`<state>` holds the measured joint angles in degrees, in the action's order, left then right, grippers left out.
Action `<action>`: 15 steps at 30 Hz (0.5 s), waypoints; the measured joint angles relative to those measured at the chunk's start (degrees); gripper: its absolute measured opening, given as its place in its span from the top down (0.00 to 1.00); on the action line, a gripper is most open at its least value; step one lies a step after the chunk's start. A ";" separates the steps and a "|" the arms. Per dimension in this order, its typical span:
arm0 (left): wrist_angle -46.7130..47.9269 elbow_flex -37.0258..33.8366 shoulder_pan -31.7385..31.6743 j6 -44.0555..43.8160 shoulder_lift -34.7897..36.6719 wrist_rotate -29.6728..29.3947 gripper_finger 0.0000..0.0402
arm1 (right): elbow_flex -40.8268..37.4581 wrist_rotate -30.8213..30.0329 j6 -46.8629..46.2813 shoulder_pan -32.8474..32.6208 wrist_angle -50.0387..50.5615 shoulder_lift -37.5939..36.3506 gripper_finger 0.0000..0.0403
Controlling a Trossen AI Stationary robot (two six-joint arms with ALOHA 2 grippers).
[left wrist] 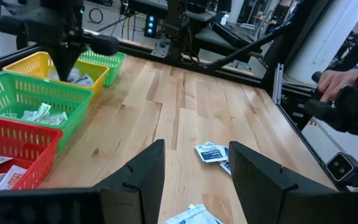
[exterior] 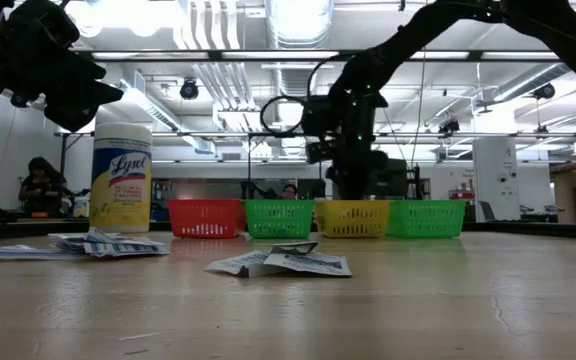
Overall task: Pick & Place First Aid Supplies
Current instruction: Put the alcohol pad into the yellow bin
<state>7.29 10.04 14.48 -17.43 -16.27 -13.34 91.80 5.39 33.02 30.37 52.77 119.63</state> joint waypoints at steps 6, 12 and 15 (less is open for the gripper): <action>0.00 0.00 0.02 0.05 0.00 0.00 0.57 | -2.24 -0.02 -1.46 0.00 0.03 -0.02 0.98; 0.00 0.00 0.02 0.13 0.00 0.00 0.57 | 0.34 -1.28 -2.64 0.00 -0.03 -0.30 0.98; 0.00 0.00 0.01 -0.01 0.00 0.00 0.57 | 2.55 -2.02 -2.62 0.00 1.34 -0.31 0.98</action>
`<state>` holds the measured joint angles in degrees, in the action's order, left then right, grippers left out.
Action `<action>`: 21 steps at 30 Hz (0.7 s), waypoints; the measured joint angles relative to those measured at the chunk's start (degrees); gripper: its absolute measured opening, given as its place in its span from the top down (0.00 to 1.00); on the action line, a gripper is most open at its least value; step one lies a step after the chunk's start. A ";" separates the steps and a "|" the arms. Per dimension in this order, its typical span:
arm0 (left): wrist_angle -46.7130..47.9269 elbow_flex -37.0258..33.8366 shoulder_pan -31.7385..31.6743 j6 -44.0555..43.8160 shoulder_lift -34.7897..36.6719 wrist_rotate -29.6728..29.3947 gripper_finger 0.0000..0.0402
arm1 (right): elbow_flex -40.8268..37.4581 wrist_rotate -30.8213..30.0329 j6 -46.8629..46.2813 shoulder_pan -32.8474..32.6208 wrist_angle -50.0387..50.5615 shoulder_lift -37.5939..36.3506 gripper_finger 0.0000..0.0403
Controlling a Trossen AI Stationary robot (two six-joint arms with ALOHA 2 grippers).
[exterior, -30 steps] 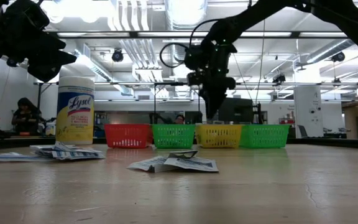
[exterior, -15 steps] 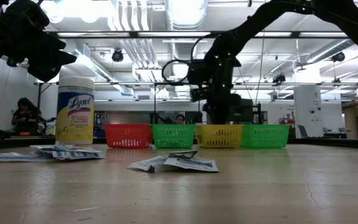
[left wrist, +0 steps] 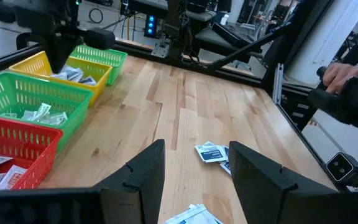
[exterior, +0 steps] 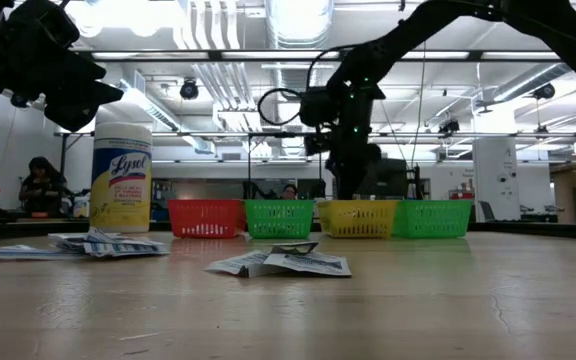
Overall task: Pick & Place First Aid Supplies
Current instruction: Put the alcohol pad into the yellow bin
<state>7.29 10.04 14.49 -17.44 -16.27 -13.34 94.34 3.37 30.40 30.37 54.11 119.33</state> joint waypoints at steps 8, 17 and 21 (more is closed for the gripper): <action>0.00 0.00 0.01 -0.03 0.00 0.00 0.57 | 9.41 -4.54 -0.33 0.00 11.06 -0.22 0.98; -0.02 0.00 0.01 0.54 0.00 0.02 0.57 | 15.67 11.96 -1.04 -4.79 18.07 -7.83 0.98; 0.00 0.00 0.01 0.77 0.02 0.36 0.57 | 12.23 14.70 3.35 -11.46 17.55 -13.44 0.98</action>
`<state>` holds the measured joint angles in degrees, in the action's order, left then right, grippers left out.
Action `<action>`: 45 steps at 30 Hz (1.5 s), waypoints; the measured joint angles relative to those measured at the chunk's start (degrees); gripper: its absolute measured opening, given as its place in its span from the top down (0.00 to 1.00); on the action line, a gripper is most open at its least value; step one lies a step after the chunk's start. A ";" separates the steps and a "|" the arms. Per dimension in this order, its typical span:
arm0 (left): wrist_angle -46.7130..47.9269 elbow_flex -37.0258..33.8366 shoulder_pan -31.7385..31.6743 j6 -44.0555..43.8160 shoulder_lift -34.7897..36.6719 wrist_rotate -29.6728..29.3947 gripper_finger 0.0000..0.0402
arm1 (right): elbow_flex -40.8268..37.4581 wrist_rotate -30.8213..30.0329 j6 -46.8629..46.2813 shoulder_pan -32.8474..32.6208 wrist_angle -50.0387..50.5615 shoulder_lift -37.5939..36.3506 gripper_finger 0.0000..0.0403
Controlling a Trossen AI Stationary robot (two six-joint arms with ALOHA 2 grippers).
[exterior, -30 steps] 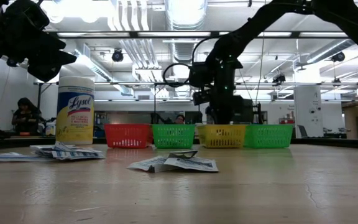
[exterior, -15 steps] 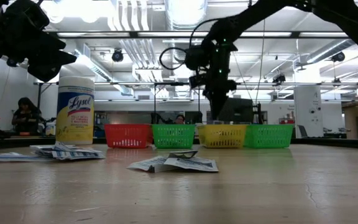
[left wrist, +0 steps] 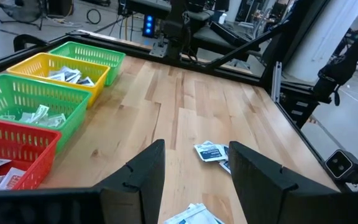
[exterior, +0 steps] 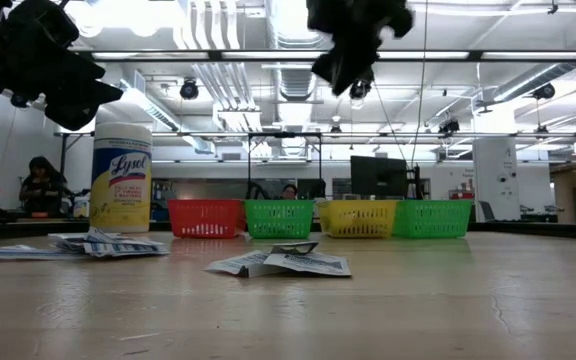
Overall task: Pick & Place First Aid Supplies
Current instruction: Put the alcohol pad into the yellow bin
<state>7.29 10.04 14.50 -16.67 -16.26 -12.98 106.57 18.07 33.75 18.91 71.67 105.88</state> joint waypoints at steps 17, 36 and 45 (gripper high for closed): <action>0.34 0.00 0.00 0.03 0.01 -0.08 0.57 | -16.55 -0.01 -2.23 -23.93 -16.29 -7.02 0.98; 1.79 0.00 0.00 -1.23 0.03 12.78 0.57 | -5.77 -0.68 -25.07 -30.03 -22.27 12.80 0.92; 1.75 0.00 0.00 0.05 0.05 13.93 0.57 | 8.21 -0.73 -23.29 -29.99 -8.75 24.99 0.72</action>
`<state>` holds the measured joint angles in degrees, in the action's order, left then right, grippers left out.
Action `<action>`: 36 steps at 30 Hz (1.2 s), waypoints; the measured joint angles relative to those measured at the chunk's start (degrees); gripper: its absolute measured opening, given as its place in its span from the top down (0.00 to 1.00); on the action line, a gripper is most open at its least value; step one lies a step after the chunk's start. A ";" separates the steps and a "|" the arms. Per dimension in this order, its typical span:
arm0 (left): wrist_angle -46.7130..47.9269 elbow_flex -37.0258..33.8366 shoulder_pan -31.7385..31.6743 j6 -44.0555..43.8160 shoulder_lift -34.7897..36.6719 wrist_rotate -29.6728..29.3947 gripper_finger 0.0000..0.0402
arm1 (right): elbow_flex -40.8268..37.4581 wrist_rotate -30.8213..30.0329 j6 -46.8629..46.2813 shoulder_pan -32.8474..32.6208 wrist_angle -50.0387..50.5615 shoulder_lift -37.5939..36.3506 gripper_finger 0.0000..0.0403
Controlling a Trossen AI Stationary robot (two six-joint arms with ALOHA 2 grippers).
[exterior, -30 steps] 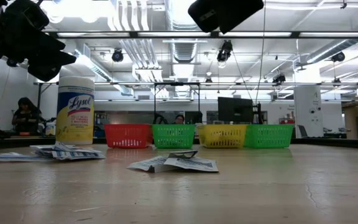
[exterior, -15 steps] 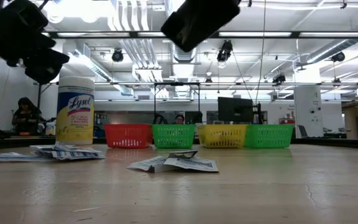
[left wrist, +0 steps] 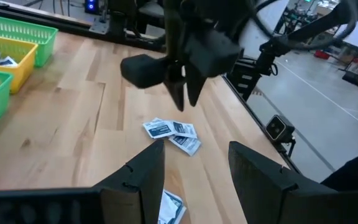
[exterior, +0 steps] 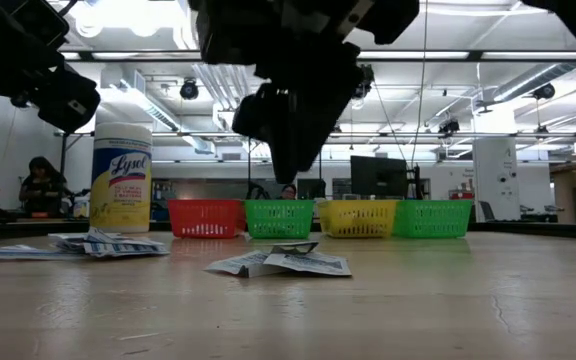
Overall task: Pick & Place First Aid Supplies
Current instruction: Put the alcohol pad into the yellow bin
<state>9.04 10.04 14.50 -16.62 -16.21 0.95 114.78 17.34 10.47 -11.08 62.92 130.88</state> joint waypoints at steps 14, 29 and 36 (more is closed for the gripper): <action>0.01 0.00 0.00 0.00 0.02 1.56 0.57 | 3.89 -8.93 -1.12 -0.03 5.88 5.85 0.65; 0.02 0.00 0.00 -0.04 0.00 3.08 0.57 | 3.40 -9.84 -1.07 -2.65 5.09 5.79 0.68; 0.00 0.00 0.00 -0.06 0.00 3.08 0.57 | 2.95 -10.21 -2.90 -2.96 3.71 5.79 0.70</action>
<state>9.04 10.04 14.50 -16.68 -16.21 4.03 117.73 7.14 7.56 -14.04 66.63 136.66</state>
